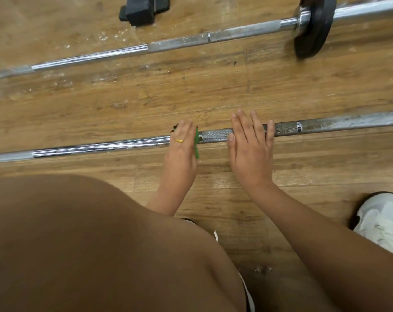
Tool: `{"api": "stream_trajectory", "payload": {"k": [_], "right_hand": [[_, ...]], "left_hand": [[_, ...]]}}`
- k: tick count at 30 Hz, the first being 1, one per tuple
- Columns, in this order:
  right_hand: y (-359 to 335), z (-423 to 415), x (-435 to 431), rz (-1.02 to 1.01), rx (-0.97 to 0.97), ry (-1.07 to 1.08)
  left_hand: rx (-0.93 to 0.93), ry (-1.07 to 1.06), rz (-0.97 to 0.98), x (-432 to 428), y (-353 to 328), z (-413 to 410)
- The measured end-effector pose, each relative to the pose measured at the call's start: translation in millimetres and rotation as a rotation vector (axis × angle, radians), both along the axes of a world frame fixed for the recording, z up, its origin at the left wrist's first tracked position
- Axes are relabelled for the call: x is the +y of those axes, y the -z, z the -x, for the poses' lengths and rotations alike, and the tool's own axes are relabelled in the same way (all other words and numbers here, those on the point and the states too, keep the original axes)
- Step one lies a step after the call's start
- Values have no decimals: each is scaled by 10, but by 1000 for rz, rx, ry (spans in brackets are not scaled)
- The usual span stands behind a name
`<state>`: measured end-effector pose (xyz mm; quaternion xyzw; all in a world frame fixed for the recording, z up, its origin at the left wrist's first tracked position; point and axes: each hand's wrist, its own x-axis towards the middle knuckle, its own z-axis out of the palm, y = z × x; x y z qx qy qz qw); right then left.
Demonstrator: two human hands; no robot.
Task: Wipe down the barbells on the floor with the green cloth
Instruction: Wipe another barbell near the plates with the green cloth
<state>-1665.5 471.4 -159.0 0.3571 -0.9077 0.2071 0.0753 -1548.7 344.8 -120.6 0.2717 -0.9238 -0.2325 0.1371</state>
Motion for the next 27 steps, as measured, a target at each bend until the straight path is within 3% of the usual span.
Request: {"api": "stream_trajectory", "payload": {"k": [7, 11, 17, 22, 27], "right_hand": [[5, -104, 79, 17, 12, 12], [30, -161, 131, 30, 14, 10], [84, -264, 205, 54, 34, 16], [111, -347, 262, 75, 49, 31], [152, -412, 337, 92, 69, 10]], "left_hand": [[22, 100, 32, 0, 36, -83], [61, 26, 58, -32, 95, -131], [40, 95, 232, 161, 128, -200], [71, -52, 213, 213, 134, -231], [56, 121, 286, 357, 157, -193]]}}
